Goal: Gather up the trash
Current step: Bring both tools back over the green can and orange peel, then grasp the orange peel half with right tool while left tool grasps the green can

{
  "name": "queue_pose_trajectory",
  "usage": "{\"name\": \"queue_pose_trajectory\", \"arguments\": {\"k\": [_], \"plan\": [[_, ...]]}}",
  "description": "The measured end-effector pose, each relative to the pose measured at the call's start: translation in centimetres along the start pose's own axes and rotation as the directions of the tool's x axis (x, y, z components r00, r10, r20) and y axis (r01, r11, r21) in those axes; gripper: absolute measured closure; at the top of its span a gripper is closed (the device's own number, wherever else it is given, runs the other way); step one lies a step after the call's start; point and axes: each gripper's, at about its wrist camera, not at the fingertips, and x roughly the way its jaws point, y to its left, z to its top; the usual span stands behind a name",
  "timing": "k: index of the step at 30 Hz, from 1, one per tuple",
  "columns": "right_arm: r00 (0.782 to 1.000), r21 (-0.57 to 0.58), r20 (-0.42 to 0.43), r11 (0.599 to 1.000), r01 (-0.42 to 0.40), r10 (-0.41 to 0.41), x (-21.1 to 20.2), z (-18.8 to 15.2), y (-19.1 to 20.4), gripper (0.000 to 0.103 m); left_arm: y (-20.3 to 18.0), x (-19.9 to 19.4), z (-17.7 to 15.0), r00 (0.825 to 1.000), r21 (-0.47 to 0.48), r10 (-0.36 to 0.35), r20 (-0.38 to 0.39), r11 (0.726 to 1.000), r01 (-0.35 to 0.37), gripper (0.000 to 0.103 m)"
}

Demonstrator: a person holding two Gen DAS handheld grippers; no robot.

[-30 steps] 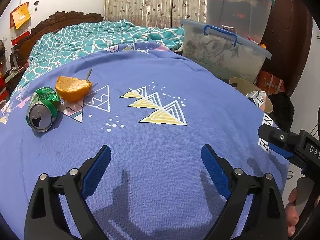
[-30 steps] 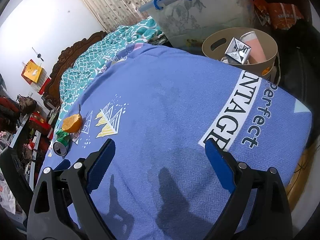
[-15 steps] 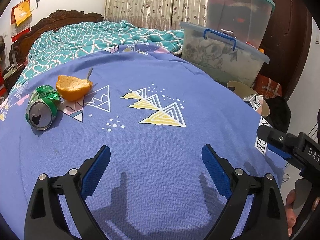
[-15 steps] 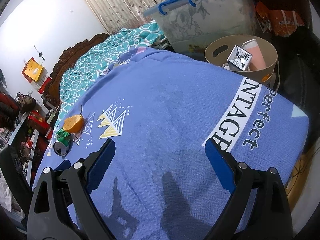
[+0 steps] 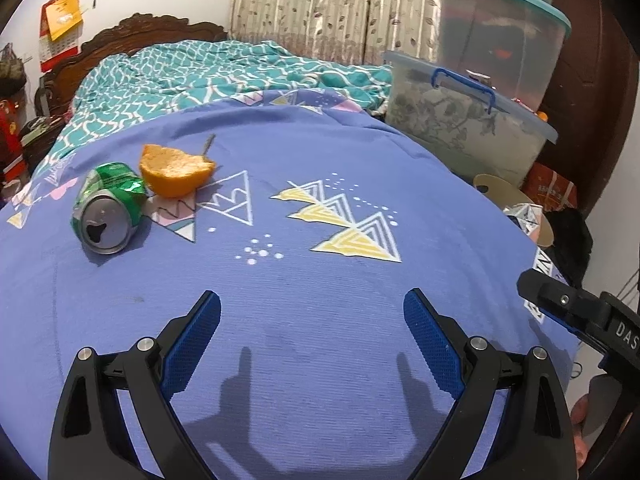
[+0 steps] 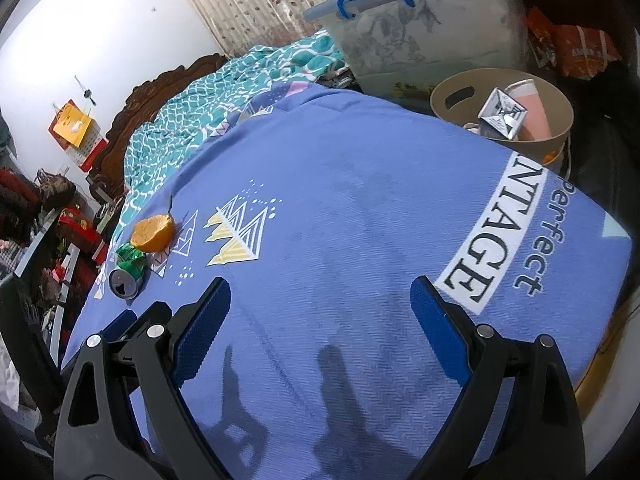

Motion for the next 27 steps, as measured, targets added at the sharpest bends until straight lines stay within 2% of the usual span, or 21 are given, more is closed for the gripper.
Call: {"name": "queue_pose_trajectory", "arguments": {"k": [8,13,16,18,20,22,24,25,27], "plan": [[1.0,-0.059,-0.018,0.998,-0.026,0.025,1.0,-0.1,2.3,0.012,2.3,-0.5,0.6,0.998,-0.034,0.065,0.004,0.997,-0.065,0.014],[0.994,-0.122,-0.077,0.989,-0.087,0.078,3.2,0.5,5.2,0.012,7.3,-2.2,1.4,0.989,-0.117,0.142,0.044,0.984,-0.136,0.014],[0.977,-0.163,-0.16,0.973,-0.166,0.14,5.6,1.1,7.9,0.012,12.7,-2.8,1.5,0.977,-0.243,0.212,0.029,0.949,-0.199,0.015],[0.965,-0.184,-0.202,0.962,-0.203,0.166,7.7,1.6,10.1,0.012,16.2,-3.0,1.1,0.976,-0.35,0.215,0.014,0.916,-0.197,0.016],[0.95,-0.207,-0.24,0.946,-0.25,0.198,10.2,2.5,12.7,0.013,19.0,-3.2,0.6,0.974,-0.428,0.228,0.004,0.88,-0.204,0.024],[0.941,-0.212,-0.265,0.939,-0.27,0.21,12.7,3.5,14.7,0.016,20.8,-3.2,0.3,0.974,-0.478,0.225,-0.006,0.855,-0.201,0.027],[0.93,-0.196,-0.292,0.937,-0.288,0.224,15.8,4.9,16.8,0.018,21.9,-3.2,0.1,0.979,-0.511,0.203,-0.005,0.841,-0.177,0.027],[0.926,-0.188,-0.303,0.938,-0.29,0.225,17.1,5.5,17.5,0.023,22.1,-3.1,0.0,0.98,-0.513,0.198,-0.005,0.841,-0.172,0.027],[0.918,-0.178,-0.324,0.939,-0.295,0.227,19.9,6.4,19.5,0.024,22.2,-2.9,0.1,0.981,-0.503,0.195,-0.009,0.847,-0.173,0.027]]}}
